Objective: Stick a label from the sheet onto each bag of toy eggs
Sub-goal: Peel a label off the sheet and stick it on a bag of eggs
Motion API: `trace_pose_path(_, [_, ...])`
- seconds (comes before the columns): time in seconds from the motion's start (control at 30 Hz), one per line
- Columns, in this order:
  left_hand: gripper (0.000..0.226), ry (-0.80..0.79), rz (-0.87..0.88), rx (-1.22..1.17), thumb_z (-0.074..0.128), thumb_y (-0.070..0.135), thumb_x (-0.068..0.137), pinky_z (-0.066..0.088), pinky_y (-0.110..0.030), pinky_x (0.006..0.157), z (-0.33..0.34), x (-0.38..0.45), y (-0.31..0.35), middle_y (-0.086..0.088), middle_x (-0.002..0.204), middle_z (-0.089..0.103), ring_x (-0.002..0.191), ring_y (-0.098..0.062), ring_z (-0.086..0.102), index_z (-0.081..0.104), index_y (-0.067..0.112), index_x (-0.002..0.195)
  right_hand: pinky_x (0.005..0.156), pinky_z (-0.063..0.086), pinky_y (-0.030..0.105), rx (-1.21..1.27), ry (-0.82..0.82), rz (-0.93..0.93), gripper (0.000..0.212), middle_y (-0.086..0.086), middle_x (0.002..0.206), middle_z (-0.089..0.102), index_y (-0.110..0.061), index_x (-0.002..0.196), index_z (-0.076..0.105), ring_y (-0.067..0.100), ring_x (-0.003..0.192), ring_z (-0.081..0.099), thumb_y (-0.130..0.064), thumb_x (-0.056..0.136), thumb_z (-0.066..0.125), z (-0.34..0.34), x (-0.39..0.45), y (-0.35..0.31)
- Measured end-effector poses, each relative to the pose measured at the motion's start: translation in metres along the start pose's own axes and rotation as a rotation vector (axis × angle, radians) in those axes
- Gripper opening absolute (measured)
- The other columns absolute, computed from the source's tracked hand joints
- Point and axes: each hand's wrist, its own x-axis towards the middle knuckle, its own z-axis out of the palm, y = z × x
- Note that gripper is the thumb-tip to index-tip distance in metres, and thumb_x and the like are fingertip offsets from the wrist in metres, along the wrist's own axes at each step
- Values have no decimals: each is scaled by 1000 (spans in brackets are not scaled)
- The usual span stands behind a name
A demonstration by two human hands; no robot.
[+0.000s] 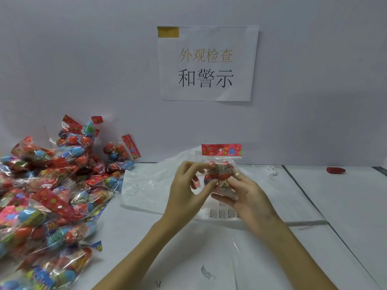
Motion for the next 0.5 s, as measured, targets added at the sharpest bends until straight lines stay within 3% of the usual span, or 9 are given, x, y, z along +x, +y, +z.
trace_pose_path(0.07, [30, -44, -64, -41, 78, 23, 94, 51, -19, 82, -2, 1, 1, 5, 120, 53, 105, -14, 60, 66, 29, 121, 100, 58, 51, 80, -11, 21, 37, 25, 128, 70, -8, 132, 66, 43, 120, 67, -12, 109, 38, 2, 0, -1])
trace_pose_path(0.23, [10, -133, 30, -8, 74, 26, 96, 52, -18, 83, -1, 0, -1, 8, 126, 49, 114, -12, 57, 69, 27, 105, 95, 60, 48, 168, -3, 6, 40, 27, 131, 68, -5, 135, 65, 43, 120, 67, -19, 110, 37, 3, 1, 0])
trace_pose_path(0.4, [12, -158, 56, 28, 75, 32, 95, 52, -18, 86, -1, 1, -5, 11, 130, 45, 119, -9, 54, 66, 30, 103, 95, 60, 48, 184, -6, 25, 39, 26, 131, 68, -8, 134, 67, 43, 123, 66, -21, 110, 39, 1, 1, 0])
trace_pose_path(0.5, [14, -143, -13, 9, 75, 31, 95, 50, -19, 92, 1, -1, -4, 12, 134, 42, 125, -5, 49, 65, 29, 105, 100, 58, 50, 168, 13, 17, 39, 26, 131, 68, -6, 136, 64, 42, 124, 65, -21, 112, 37, 3, 2, 2])
